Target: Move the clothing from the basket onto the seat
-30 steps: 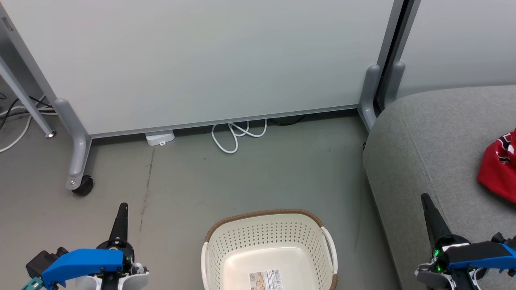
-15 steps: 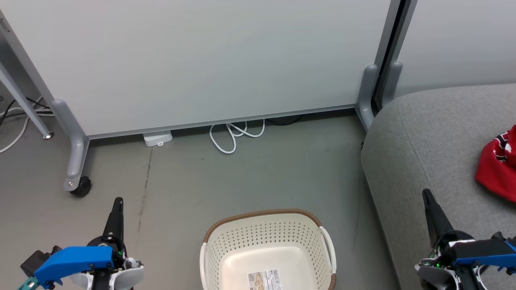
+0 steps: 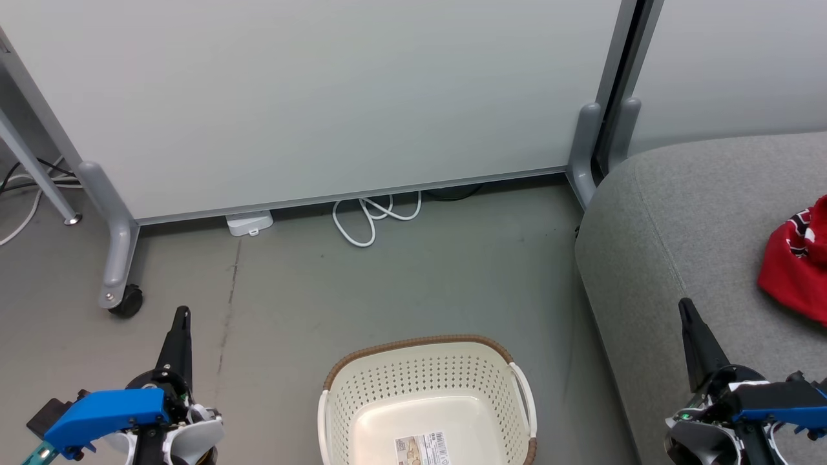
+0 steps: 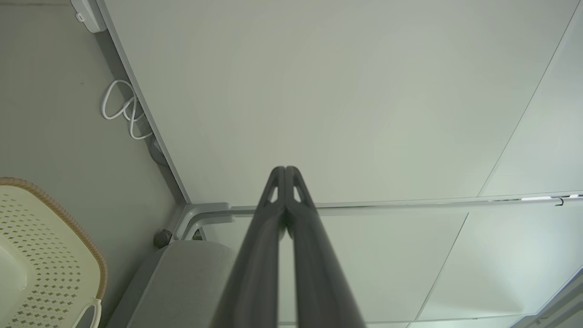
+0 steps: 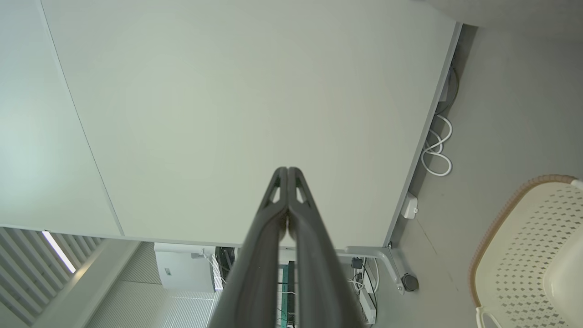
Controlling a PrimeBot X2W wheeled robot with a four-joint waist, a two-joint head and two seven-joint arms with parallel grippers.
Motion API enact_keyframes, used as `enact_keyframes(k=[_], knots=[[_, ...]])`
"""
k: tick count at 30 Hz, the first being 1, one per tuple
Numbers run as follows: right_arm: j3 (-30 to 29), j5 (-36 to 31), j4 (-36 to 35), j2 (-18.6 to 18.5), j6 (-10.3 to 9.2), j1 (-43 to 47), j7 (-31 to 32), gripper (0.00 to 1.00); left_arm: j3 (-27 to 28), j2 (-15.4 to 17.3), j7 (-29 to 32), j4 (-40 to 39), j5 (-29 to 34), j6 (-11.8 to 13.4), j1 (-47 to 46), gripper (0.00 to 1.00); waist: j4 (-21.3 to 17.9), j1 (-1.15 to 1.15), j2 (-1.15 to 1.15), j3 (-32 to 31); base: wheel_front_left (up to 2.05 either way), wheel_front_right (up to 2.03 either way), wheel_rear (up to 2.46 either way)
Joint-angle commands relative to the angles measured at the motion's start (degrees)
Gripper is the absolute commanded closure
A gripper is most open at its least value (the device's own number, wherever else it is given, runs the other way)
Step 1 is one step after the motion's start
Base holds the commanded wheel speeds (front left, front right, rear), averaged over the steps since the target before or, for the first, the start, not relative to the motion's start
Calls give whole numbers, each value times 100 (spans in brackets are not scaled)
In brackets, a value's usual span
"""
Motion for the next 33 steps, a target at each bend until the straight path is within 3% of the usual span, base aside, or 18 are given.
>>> enact_keyframes(k=[1, 33], knots=[[-14, 135, 5, -38, 4, -74, 24, 100, 41, -11, 45, -50, -96, -16, -75, 100, -5, 0, 0, 0, 0, 0, 0], [-14, 270, 9, -39, 4, -88, 40, 100, 80, -20, 82, -78, -211, -16, -79, 100, -18, 0, 0, 0, 0, 0, 0]])
